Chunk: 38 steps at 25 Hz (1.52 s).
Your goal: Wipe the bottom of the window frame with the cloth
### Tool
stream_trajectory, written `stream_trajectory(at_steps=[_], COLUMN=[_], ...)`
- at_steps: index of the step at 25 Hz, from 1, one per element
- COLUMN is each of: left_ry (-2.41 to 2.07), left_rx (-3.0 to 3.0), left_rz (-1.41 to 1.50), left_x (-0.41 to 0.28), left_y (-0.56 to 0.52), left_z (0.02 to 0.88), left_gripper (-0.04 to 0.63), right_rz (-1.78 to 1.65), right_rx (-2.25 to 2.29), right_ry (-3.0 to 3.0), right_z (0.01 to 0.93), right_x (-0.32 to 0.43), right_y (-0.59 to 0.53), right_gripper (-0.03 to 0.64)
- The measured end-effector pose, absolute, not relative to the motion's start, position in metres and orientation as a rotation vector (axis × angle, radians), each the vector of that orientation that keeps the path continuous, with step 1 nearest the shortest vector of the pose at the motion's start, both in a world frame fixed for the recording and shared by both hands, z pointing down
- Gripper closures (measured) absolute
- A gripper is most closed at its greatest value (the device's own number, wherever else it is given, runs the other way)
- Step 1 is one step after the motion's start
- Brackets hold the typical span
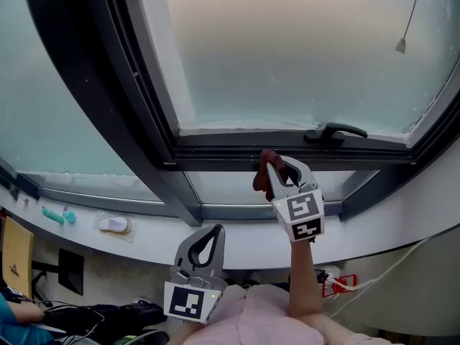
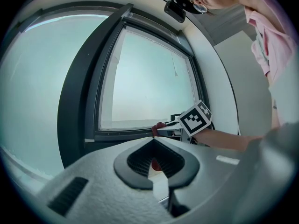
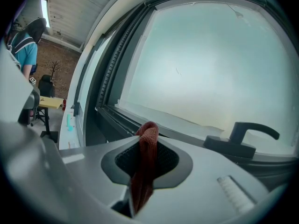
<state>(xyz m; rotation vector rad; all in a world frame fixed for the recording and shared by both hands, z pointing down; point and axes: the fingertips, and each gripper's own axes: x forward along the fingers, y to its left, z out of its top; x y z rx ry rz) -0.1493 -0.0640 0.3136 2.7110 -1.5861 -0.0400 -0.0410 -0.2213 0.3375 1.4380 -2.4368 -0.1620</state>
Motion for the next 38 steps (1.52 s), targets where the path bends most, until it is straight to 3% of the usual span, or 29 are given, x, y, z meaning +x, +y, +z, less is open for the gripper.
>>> stream_trajectory(at_steps=[38], left_ry=[-1.547], left_rx=[2.722], left_rz=[0.066], left_x=[-0.088], left_y=[-0.068], left_z=[0.333], left_gripper=[0.595], right_rz=[-0.158], right_rx=[1.506], right_ry=[-2.438], right_z=[0.336], right_x=[0.045], right_y=[-0.221], right_gripper=[0.563])
